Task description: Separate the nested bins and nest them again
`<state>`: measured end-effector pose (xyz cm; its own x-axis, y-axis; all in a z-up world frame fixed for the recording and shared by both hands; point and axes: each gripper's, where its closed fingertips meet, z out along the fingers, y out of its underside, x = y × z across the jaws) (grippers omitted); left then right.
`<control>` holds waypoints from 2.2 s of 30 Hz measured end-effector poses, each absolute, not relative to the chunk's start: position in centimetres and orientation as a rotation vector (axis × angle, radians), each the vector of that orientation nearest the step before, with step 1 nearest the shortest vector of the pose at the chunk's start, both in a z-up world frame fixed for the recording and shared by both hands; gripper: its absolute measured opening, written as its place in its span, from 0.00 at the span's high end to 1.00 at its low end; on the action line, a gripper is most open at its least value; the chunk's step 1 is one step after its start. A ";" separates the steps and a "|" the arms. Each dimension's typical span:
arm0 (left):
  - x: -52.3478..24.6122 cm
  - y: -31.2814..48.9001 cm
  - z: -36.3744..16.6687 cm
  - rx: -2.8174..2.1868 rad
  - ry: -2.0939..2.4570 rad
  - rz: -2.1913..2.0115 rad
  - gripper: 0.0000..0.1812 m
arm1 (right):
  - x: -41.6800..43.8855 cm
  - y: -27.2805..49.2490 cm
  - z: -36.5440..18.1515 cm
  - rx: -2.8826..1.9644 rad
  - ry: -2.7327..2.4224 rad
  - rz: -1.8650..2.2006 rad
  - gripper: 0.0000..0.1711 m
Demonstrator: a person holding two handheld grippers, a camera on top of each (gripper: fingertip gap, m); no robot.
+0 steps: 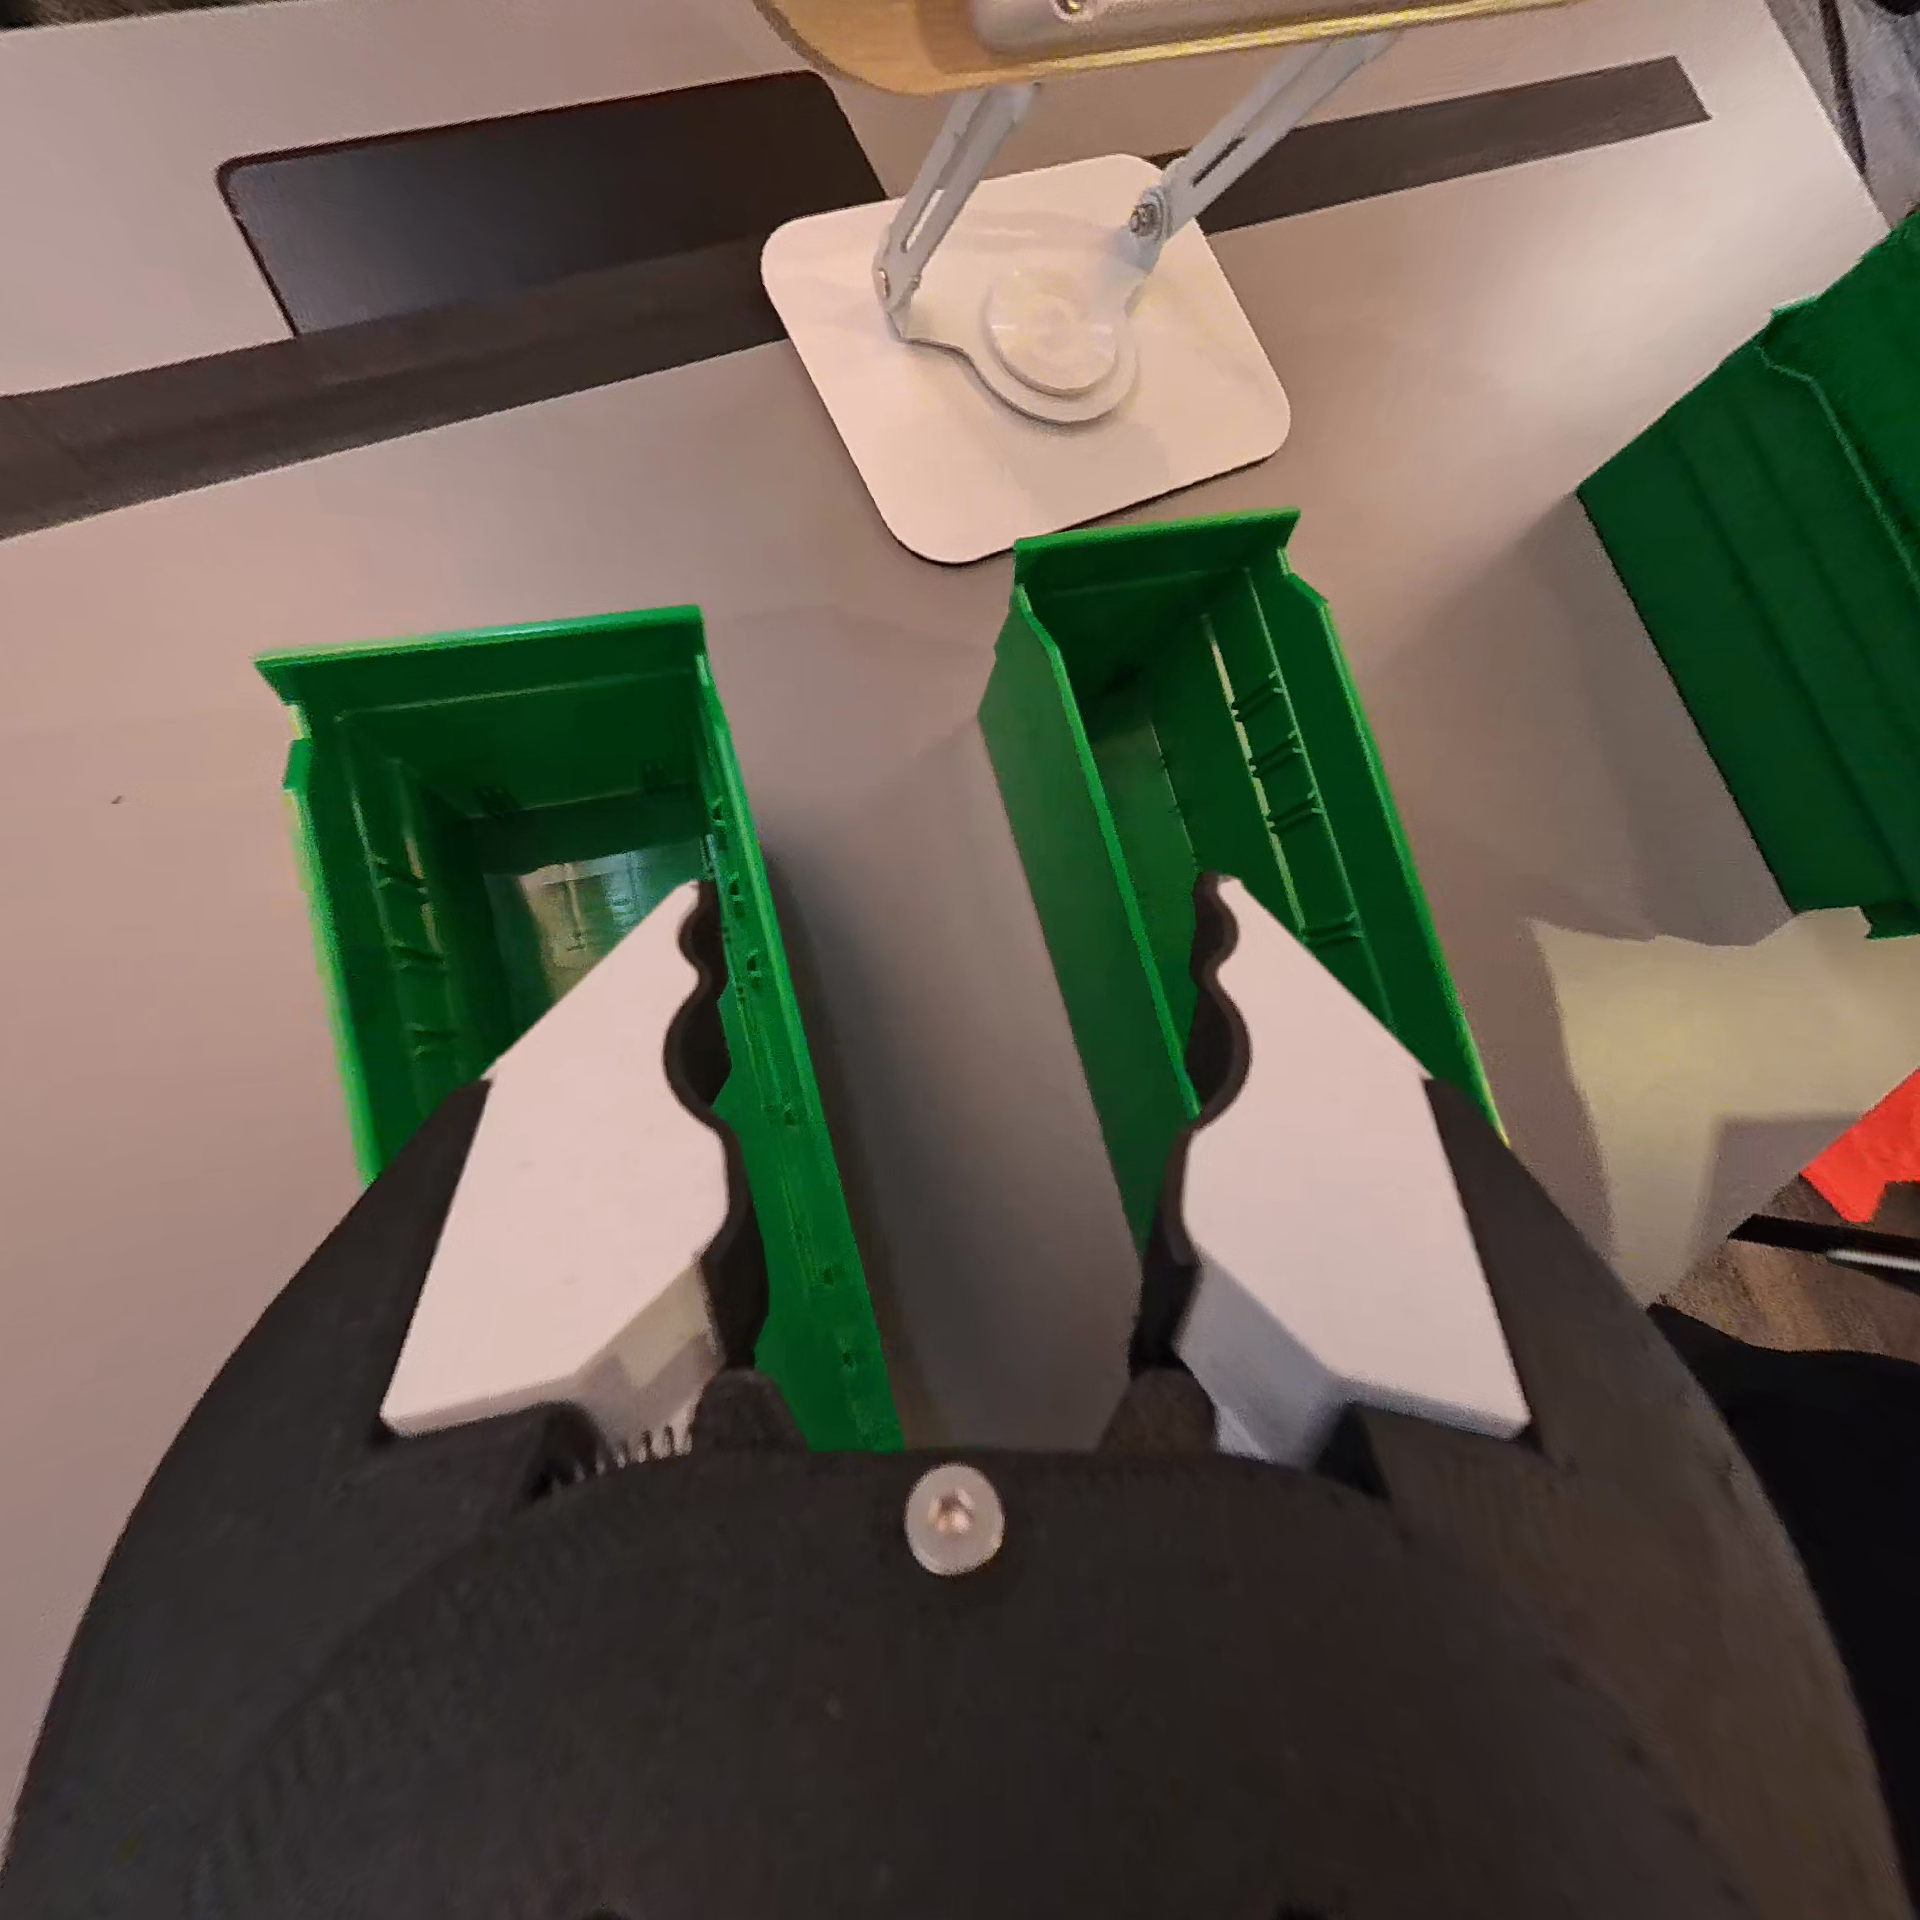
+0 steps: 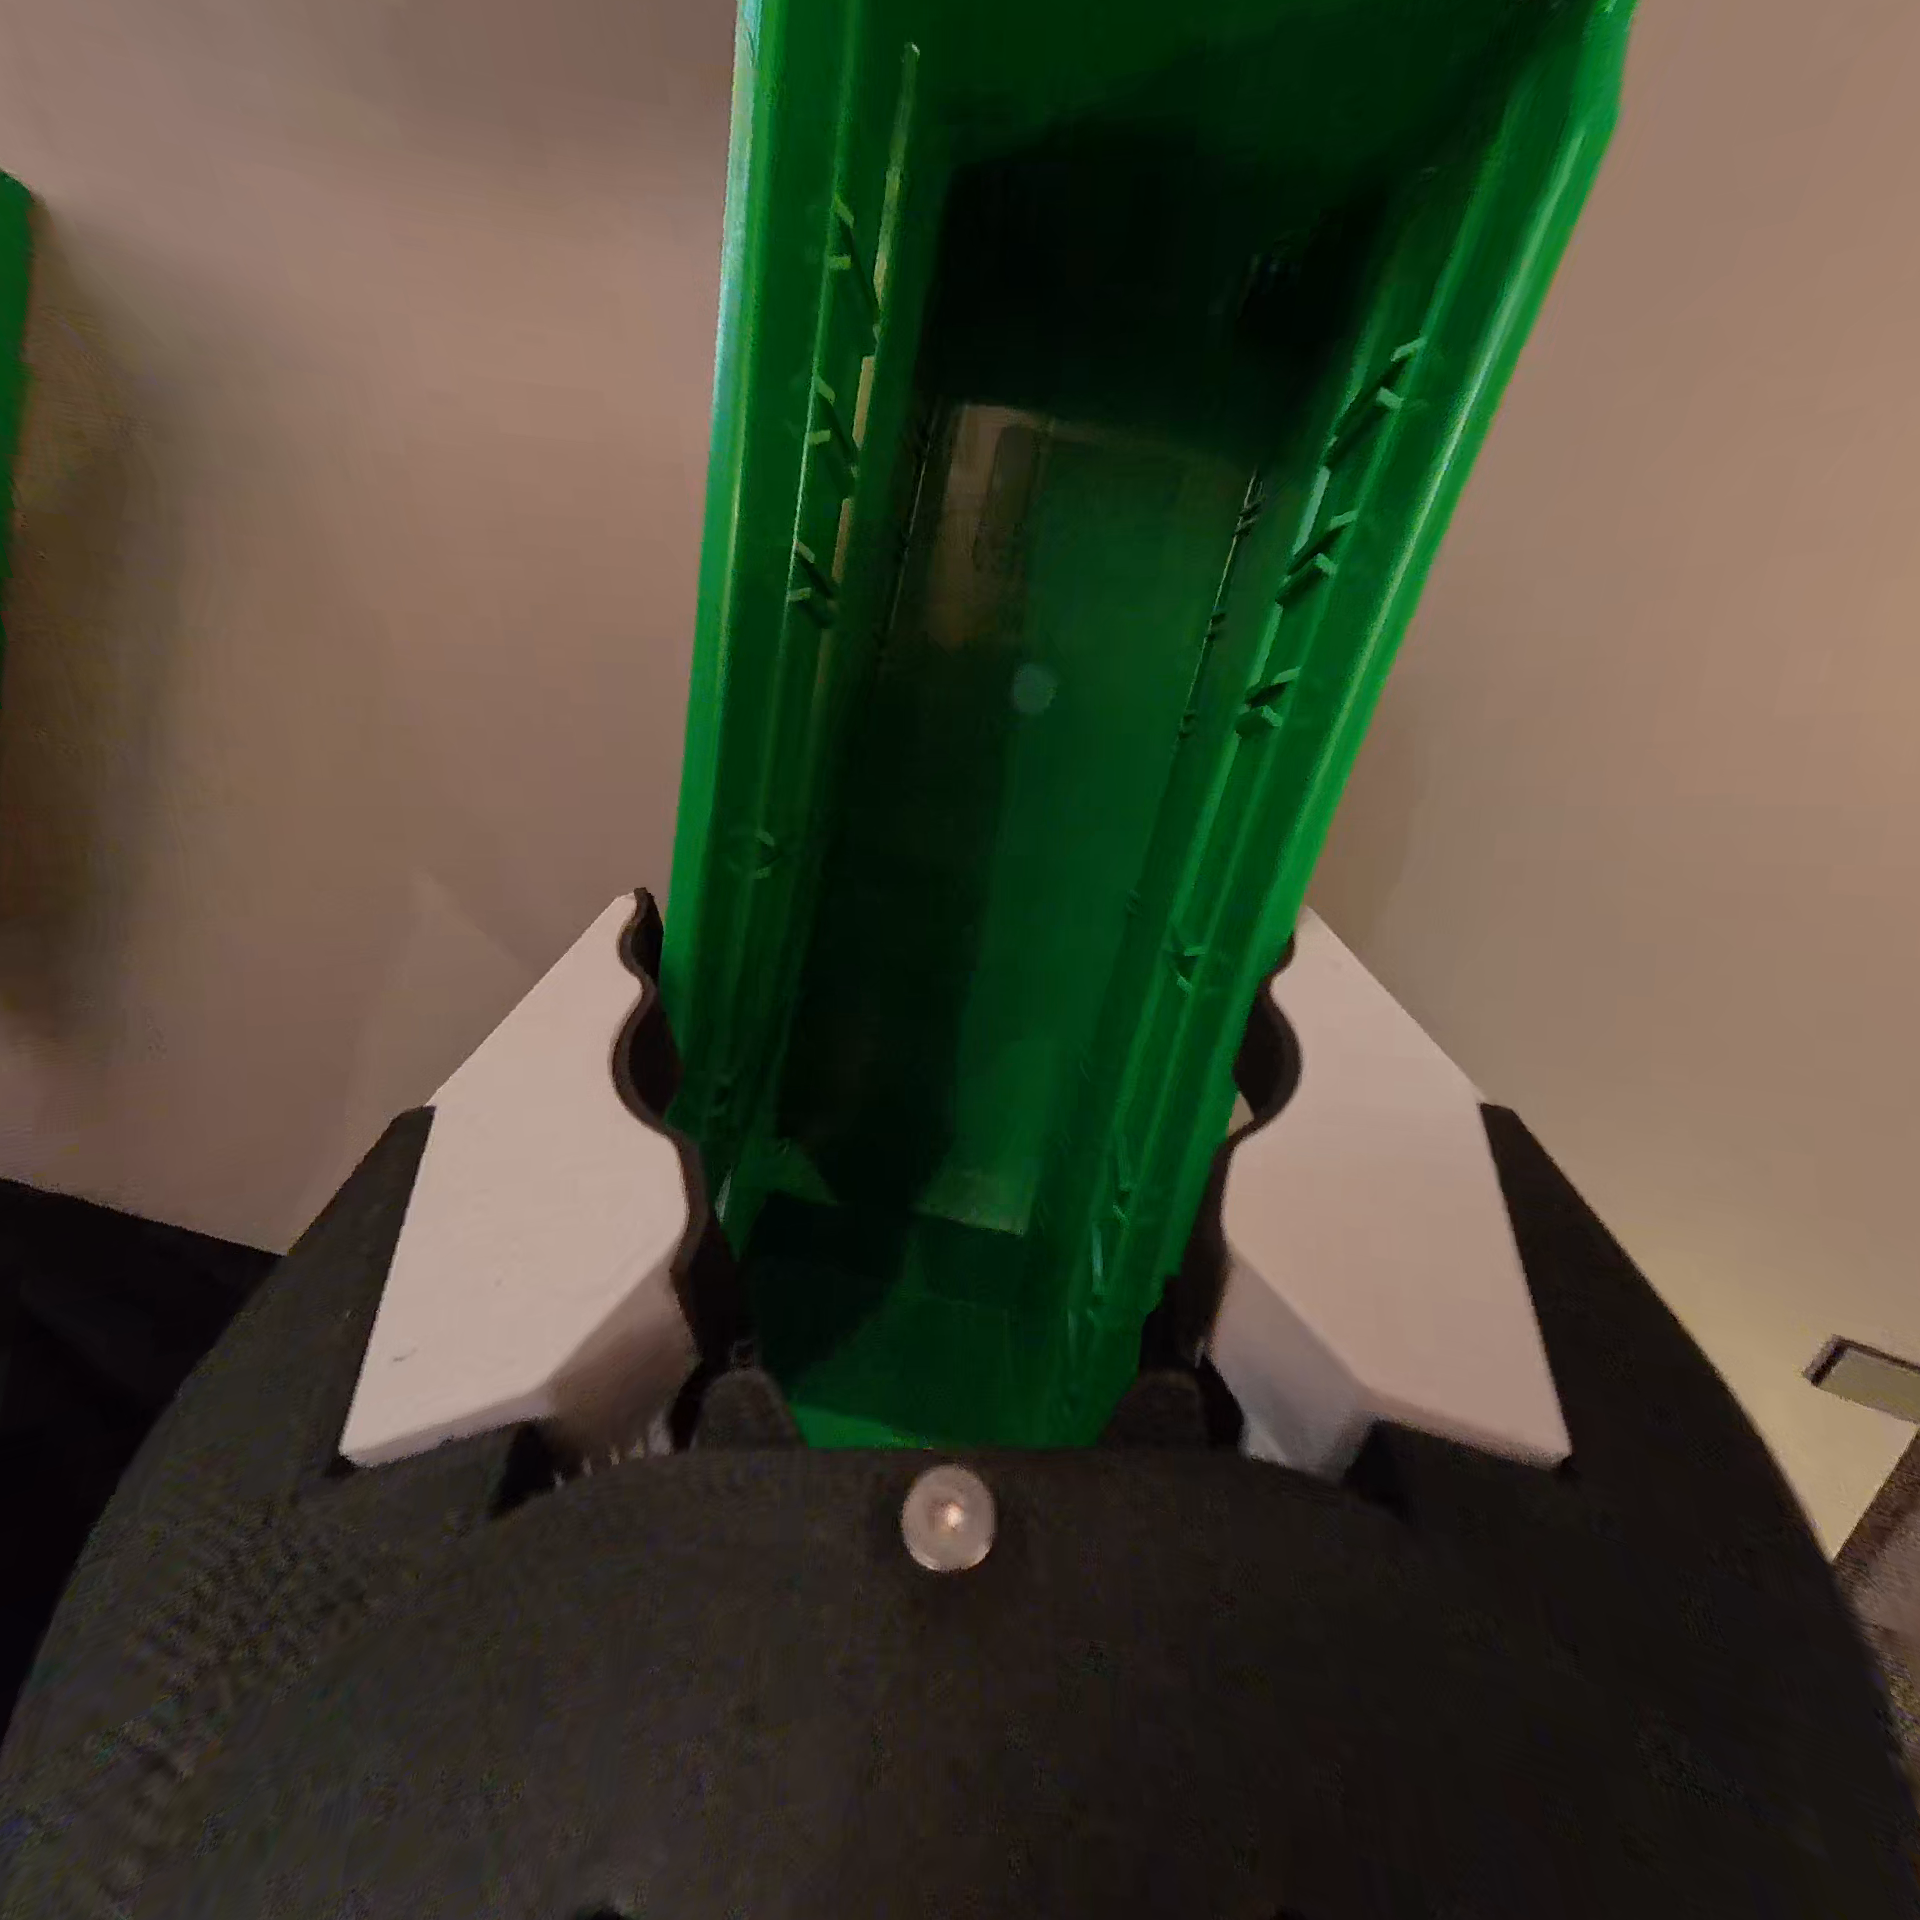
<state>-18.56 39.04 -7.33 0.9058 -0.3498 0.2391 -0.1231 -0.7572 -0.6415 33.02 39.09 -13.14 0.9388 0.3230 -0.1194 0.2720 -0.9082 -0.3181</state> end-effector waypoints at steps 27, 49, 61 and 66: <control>-10.6 37.3 -9.1 -2.448 0.472 -0.603 0.48 | 32.6 39.9 -10.9 -2.601 -0.326 0.326 0.42; -9.3 36.5 -11.8 -2.524 0.457 -0.592 0.41 | 32.5 39.8 -13.3 -2.561 -0.363 0.242 0.26; -9.8 35.6 -15.2 -2.609 0.375 -0.639 0.40 | 32.9 39.2 -15.1 -2.676 -0.472 0.194 0.26; -8.0 34.2 -16.5 -2.634 0.296 -0.781 0.40 | 33.1 40.0 -11.6 -2.604 -0.514 0.009 0.19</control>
<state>-8.03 34.18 -16.50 0.8238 -0.3016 0.4800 -0.0928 -0.9071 -0.4106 33.06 39.97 -11.63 0.9292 0.3597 0.0843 0.3565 -0.8129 -0.4606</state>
